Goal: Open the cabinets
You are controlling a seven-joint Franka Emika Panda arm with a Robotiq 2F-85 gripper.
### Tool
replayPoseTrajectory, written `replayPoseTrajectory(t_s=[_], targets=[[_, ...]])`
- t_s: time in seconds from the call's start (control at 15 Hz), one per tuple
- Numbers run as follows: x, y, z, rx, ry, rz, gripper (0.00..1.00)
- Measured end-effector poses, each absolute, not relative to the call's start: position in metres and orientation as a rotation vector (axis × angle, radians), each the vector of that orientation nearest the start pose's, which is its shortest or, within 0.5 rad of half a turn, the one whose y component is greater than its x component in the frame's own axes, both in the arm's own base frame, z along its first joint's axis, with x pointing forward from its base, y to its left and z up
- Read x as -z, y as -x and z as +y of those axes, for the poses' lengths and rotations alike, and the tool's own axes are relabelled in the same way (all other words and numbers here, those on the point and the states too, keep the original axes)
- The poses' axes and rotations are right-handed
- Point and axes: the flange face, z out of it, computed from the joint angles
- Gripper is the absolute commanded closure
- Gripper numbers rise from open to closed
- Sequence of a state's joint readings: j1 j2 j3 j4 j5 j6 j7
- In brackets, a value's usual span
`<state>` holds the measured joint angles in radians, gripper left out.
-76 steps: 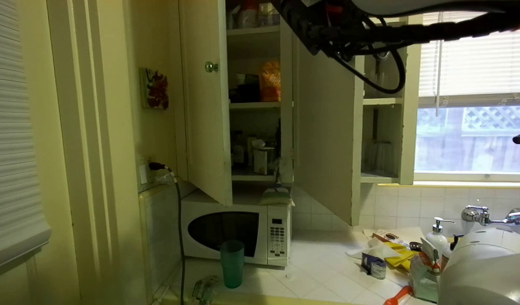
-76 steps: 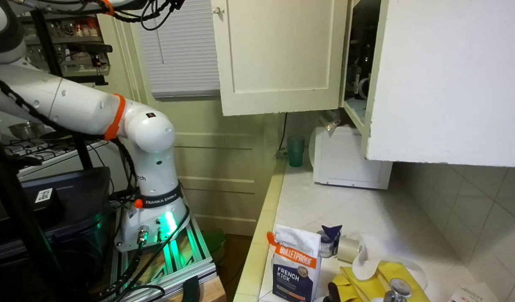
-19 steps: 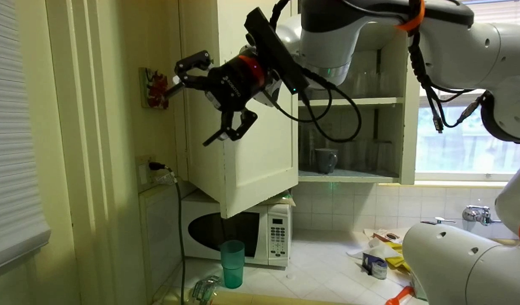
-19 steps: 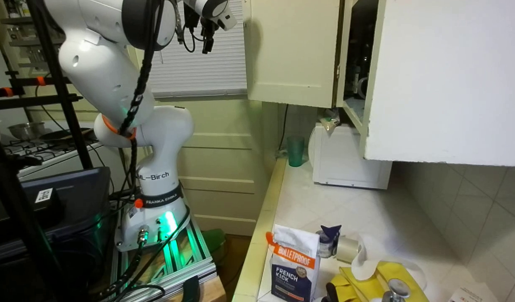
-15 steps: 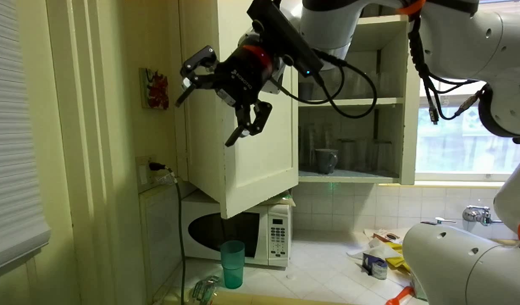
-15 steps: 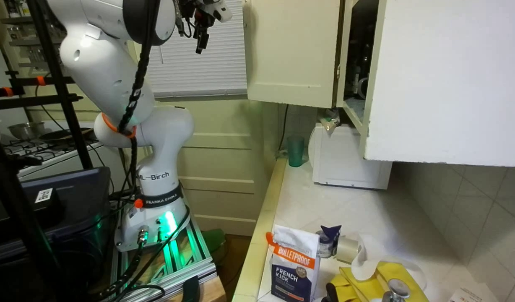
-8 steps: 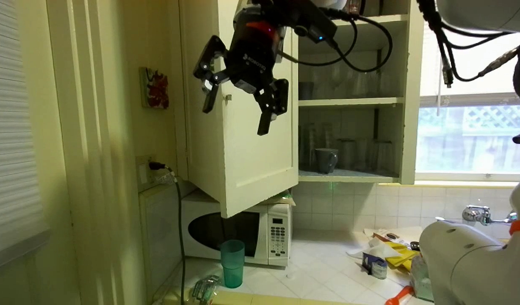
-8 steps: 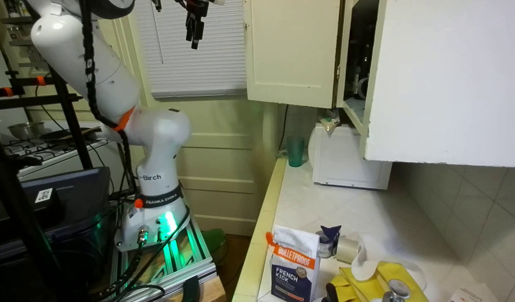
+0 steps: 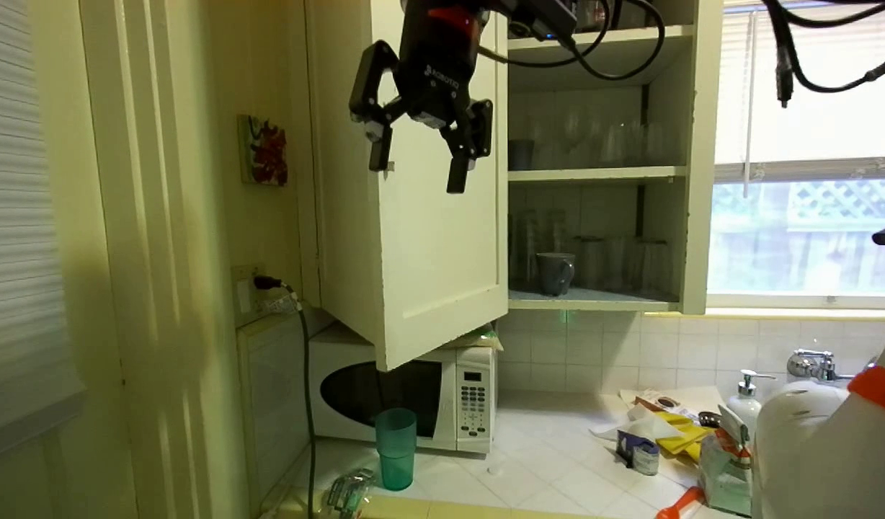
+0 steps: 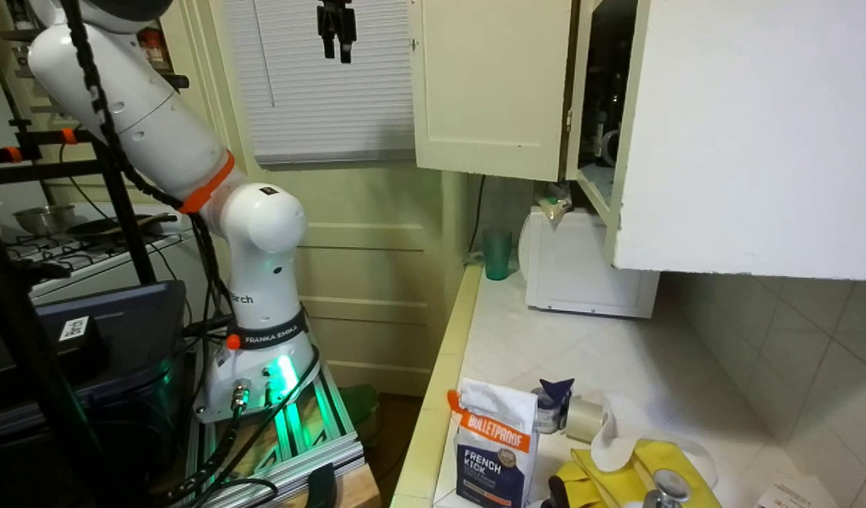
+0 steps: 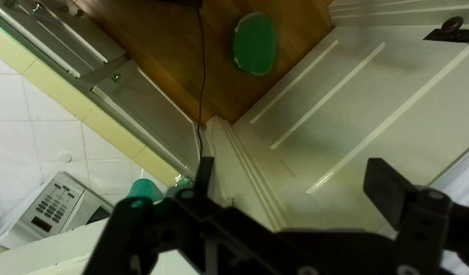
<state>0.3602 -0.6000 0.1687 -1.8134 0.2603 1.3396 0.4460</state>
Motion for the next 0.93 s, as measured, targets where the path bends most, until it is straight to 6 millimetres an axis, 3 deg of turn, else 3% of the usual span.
replayPoseTrajectory(t_s=[0.27, 0.67, 0.93], targets=[[-0.772, -0.246, 0.214, 0.160, 2.977, -0.322, 0.00], [-0.782, -0.234, 0.209, 0.348, 3.103, -0.523, 0.00], [-0.800, -0.228, 0.210, 0.627, 3.090, -0.638, 0.00]])
